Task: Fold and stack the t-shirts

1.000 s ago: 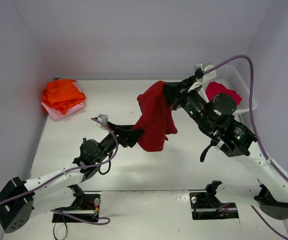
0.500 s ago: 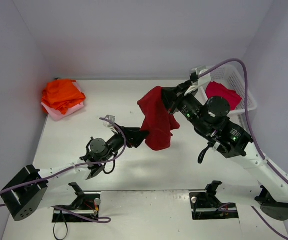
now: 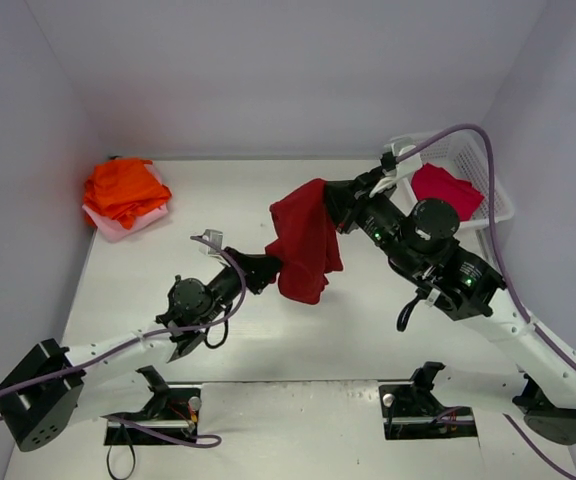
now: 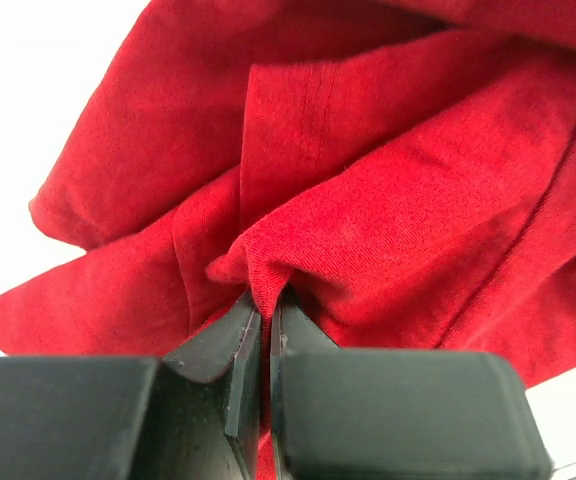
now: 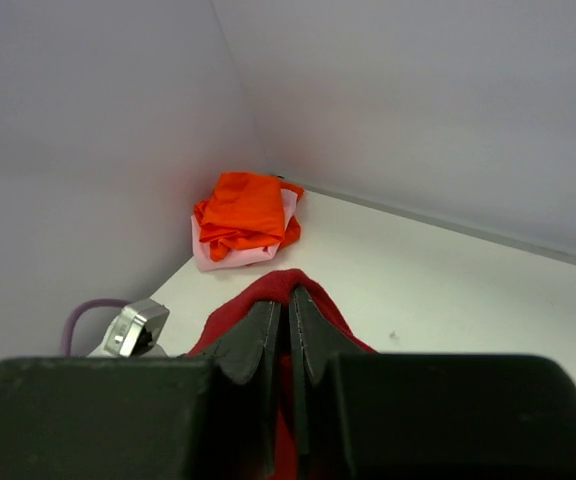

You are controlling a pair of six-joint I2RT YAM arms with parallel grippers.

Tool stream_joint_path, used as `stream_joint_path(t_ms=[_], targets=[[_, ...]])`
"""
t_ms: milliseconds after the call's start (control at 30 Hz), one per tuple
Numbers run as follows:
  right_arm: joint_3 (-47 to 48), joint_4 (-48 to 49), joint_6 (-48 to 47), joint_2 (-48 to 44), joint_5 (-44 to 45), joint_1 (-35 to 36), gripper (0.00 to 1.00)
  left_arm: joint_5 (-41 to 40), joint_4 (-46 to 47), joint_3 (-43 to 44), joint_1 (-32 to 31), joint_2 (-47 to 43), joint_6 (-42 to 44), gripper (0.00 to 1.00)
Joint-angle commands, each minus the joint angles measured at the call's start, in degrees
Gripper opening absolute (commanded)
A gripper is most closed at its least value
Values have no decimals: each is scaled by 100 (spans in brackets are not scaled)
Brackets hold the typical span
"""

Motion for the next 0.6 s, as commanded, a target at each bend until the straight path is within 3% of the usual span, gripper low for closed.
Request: stream_joint_path(t_ms=[0, 333, 567], targets=[[42, 625, -12, -356, 185, -29, 0, -135, 30, 197, -28, -435, 320, 0], [-370, -605, -13, -1339, 537, -38, 0, -1154, -3317, 864, 7, -2534, 1665, 0], [-652, -983, 163, -1534, 354, -38, 0, -1383, -4022, 1251, 25, -2826, 2025, 0]])
